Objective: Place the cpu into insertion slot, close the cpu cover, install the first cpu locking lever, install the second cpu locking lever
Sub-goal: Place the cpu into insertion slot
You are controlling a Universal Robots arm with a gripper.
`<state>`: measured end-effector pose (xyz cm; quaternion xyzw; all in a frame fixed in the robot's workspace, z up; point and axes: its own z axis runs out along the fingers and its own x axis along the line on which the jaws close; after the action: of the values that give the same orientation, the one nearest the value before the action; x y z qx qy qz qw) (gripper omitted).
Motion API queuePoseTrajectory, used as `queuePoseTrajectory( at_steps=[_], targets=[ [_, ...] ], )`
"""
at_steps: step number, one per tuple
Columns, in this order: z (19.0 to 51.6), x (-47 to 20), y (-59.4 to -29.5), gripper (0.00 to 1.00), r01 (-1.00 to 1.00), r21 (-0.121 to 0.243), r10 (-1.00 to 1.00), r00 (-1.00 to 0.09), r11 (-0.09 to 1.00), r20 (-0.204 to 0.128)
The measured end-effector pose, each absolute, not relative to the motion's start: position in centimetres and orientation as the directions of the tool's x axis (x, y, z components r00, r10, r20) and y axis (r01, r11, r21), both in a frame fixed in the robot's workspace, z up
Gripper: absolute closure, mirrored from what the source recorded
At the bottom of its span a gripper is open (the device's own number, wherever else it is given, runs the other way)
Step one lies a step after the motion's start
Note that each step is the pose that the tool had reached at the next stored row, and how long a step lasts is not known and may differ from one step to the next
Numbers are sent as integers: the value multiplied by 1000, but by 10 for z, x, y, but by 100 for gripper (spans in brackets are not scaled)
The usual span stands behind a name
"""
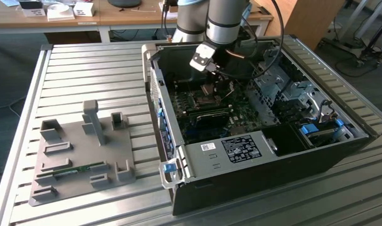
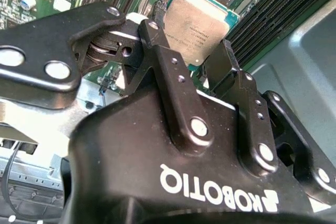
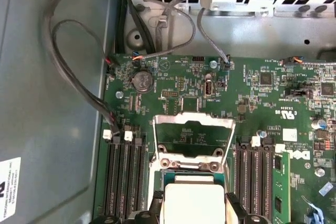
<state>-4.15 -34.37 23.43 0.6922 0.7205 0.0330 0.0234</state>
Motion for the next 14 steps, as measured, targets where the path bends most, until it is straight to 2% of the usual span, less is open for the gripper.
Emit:
queuePoseTrajectory(
  at_steps=[14],
  targets=[
    [229,-42,-344,46,996,80,999,-39,38,12]
  ],
)
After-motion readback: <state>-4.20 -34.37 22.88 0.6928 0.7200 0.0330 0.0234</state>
